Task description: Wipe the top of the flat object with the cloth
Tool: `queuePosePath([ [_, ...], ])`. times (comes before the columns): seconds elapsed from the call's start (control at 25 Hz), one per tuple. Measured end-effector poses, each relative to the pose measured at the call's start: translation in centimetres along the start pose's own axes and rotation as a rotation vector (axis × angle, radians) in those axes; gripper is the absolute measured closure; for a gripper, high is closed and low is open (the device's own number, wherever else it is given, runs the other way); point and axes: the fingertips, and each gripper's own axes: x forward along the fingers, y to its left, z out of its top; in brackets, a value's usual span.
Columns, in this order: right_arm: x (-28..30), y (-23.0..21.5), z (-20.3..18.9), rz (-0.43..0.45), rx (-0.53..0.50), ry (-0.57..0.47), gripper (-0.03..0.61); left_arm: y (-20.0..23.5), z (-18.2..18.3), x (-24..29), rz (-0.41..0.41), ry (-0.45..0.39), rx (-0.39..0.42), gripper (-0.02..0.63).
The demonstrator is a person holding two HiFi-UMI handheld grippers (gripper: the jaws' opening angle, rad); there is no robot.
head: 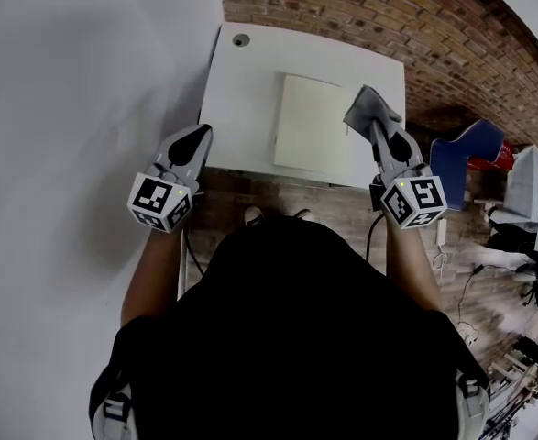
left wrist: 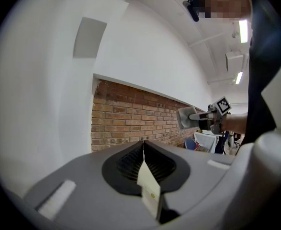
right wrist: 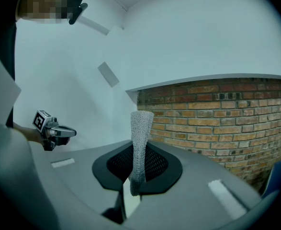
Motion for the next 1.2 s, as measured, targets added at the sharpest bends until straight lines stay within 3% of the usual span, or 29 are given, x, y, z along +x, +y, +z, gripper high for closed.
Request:
queuePosePath([
  [0.44,-1.1,-3.4,-1.3,-0.057,0.035,-0.014,0.566,-1.3,1.5,2.9,-0.043,0.000,0.049,0.611],
  [1.2,7.6,-7.9,-2.0,0.061,0.058,0.016,0.566,0.7,2.5,9.4,0.037,0.016,0.034,0.611],
])
